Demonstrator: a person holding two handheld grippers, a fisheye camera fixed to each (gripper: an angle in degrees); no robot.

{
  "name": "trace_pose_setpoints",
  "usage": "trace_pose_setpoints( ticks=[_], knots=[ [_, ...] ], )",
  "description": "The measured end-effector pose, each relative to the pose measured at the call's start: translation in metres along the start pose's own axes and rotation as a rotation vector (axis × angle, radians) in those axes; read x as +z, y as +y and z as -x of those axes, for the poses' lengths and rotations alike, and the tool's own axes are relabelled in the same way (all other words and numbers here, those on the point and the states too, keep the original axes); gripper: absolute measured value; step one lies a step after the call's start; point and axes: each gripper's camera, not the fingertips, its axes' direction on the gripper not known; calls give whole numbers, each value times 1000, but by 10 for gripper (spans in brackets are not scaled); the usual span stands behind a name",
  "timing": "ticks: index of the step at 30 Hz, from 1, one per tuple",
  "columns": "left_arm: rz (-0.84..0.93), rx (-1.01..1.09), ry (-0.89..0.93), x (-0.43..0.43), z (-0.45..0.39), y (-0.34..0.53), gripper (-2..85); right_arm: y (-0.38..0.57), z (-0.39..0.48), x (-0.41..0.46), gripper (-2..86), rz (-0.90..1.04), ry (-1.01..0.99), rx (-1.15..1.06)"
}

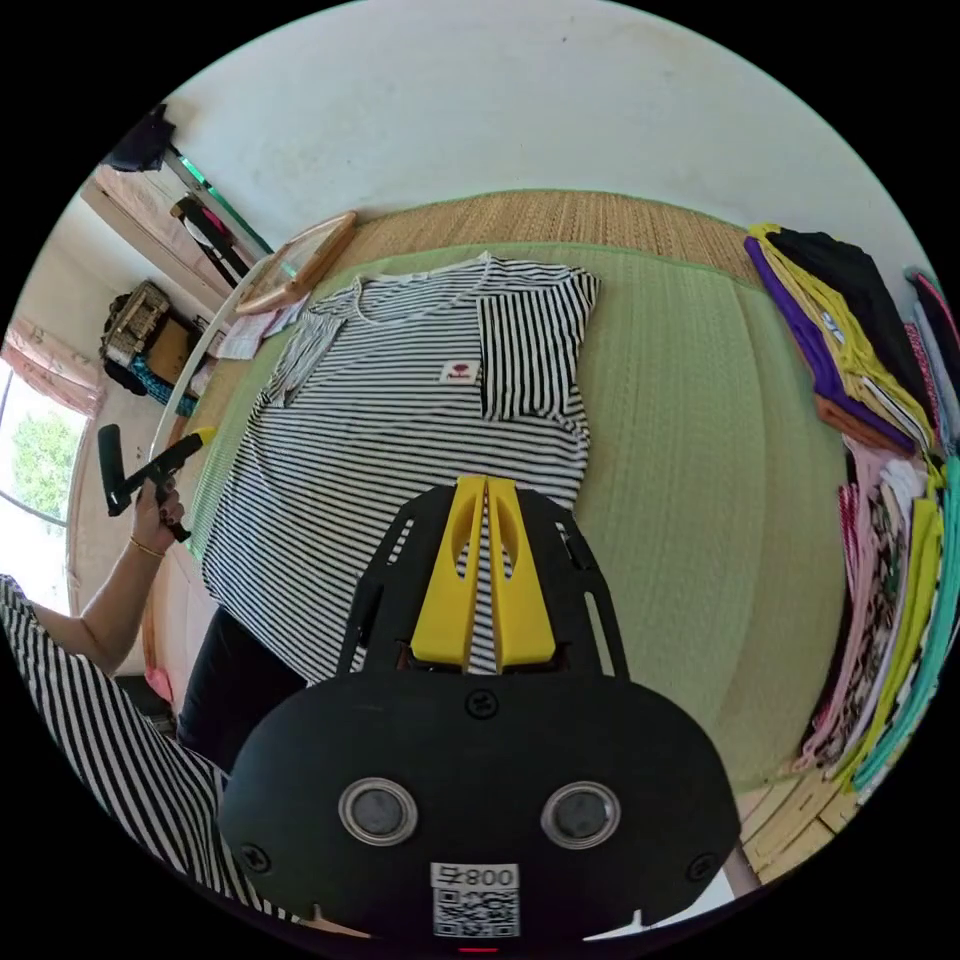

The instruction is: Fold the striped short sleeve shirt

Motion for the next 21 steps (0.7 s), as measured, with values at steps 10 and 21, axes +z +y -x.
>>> trace_pose_setpoints(
  ticks=[10, 21],
  knots=[
    [132, -8, -257, -57, -81, 156, 1, 189, 10, -27, 0, 109, 241, 128],
    [367, -90, -370, -11, -80, 258, 2, 276, -9, 40, 2, 180, 273, 236]
  ],
)
